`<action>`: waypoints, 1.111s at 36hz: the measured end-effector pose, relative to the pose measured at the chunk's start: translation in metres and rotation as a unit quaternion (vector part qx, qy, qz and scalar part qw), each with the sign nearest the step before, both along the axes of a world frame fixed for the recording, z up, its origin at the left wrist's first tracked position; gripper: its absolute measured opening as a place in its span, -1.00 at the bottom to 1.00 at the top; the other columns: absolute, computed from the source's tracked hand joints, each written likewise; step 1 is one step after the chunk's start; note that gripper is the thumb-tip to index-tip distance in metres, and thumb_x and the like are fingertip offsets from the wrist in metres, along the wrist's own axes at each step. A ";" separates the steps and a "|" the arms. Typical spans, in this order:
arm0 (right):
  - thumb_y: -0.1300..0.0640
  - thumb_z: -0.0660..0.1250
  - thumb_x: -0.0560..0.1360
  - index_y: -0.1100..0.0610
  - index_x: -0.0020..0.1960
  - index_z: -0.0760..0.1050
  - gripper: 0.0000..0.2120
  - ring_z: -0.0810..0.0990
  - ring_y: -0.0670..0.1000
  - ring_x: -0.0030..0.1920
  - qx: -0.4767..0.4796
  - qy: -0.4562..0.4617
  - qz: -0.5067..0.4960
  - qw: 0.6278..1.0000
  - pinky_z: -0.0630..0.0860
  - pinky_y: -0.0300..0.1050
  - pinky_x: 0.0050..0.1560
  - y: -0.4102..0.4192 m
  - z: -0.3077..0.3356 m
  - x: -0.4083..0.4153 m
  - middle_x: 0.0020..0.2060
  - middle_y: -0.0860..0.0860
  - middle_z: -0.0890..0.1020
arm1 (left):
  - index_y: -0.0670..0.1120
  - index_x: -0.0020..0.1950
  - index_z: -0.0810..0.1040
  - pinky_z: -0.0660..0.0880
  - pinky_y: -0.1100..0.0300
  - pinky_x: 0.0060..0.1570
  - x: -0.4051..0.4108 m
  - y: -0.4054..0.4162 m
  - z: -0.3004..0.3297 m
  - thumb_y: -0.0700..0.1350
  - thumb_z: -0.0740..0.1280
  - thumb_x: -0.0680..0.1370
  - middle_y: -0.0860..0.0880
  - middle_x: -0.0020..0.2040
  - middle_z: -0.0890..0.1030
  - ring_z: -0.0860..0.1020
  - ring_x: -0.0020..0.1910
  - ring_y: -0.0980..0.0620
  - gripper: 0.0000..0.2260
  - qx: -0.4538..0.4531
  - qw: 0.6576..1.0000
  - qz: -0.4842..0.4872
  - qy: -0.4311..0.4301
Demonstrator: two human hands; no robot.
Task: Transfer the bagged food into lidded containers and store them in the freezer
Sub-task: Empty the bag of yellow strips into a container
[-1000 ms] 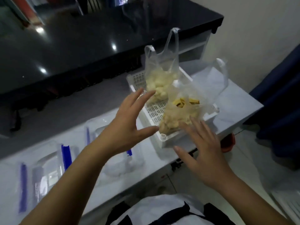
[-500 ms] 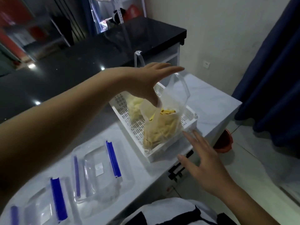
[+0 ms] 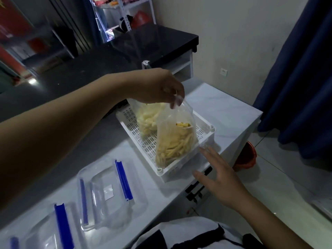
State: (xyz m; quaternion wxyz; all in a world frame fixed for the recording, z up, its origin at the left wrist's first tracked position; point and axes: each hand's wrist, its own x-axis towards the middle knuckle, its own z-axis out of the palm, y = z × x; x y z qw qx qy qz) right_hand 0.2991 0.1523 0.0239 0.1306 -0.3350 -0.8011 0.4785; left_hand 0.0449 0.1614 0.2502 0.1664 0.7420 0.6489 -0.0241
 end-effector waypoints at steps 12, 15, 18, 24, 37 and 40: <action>-0.25 0.48 0.36 -0.41 0.52 0.10 -0.15 0.16 -0.23 0.49 -0.065 0.118 -0.026 0.991 0.25 -0.10 0.39 0.023 0.007 -0.036 0.53 -0.27 0.18 | -0.16 0.22 0.62 0.58 0.28 0.07 -0.006 -0.062 0.004 -0.24 0.28 0.65 -0.01 0.02 0.68 0.67 -0.04 0.16 -0.81 0.241 0.968 0.056 -0.044; -0.27 0.49 0.31 -0.44 0.49 0.14 -0.15 0.25 -0.18 0.45 -0.101 0.138 -0.029 0.985 0.30 -0.09 0.33 0.026 0.019 -0.052 0.48 -0.28 0.26 | -0.20 0.25 0.58 0.59 0.30 0.05 -0.008 -0.074 0.020 -0.21 0.25 0.68 -0.03 0.06 0.66 0.67 -0.03 0.16 -0.80 0.332 0.939 0.072 -0.042; -0.23 0.56 0.32 -0.42 0.46 0.23 -0.18 0.41 -0.07 0.39 -0.195 0.182 -0.040 0.963 0.42 -0.10 0.21 0.025 0.037 -0.070 0.49 -0.19 0.34 | -0.24 0.25 0.55 0.59 0.32 0.01 -0.012 -0.085 0.035 -0.17 0.19 0.71 -0.05 0.01 0.63 0.66 -0.06 0.14 -0.77 0.421 0.903 0.081 0.007; -0.16 0.37 0.50 -0.15 0.50 0.36 -0.42 0.56 0.25 0.32 -0.586 0.275 0.069 0.759 0.49 0.36 0.25 0.018 0.050 -0.107 0.35 0.13 0.57 | -0.35 0.24 0.52 0.57 0.32 -0.06 -0.029 -0.101 0.056 -0.22 0.17 0.72 -0.09 -0.04 0.60 0.67 -0.11 0.12 -0.76 0.525 0.844 0.106 0.034; -0.19 0.55 0.38 0.09 0.55 0.33 -0.15 0.42 0.31 0.43 -0.774 0.194 0.276 0.536 0.31 0.40 0.41 -0.039 0.052 -0.202 0.49 0.21 0.38 | -0.12 0.26 0.45 0.66 0.16 -0.08 -0.064 -0.179 0.082 -0.27 0.18 0.69 -0.22 0.06 0.61 0.70 0.01 0.00 -0.83 0.481 0.865 0.137 -0.035; -0.17 0.56 0.38 0.14 0.52 0.38 -0.17 0.40 0.32 0.44 -0.781 0.191 0.277 0.527 0.36 0.37 0.38 -0.053 0.052 -0.211 0.49 0.23 0.37 | -0.12 0.26 0.46 0.67 0.17 -0.07 -0.075 -0.208 0.080 -0.27 0.19 0.69 -0.15 0.07 0.61 0.70 0.03 -0.02 -0.83 0.463 0.868 0.168 -0.064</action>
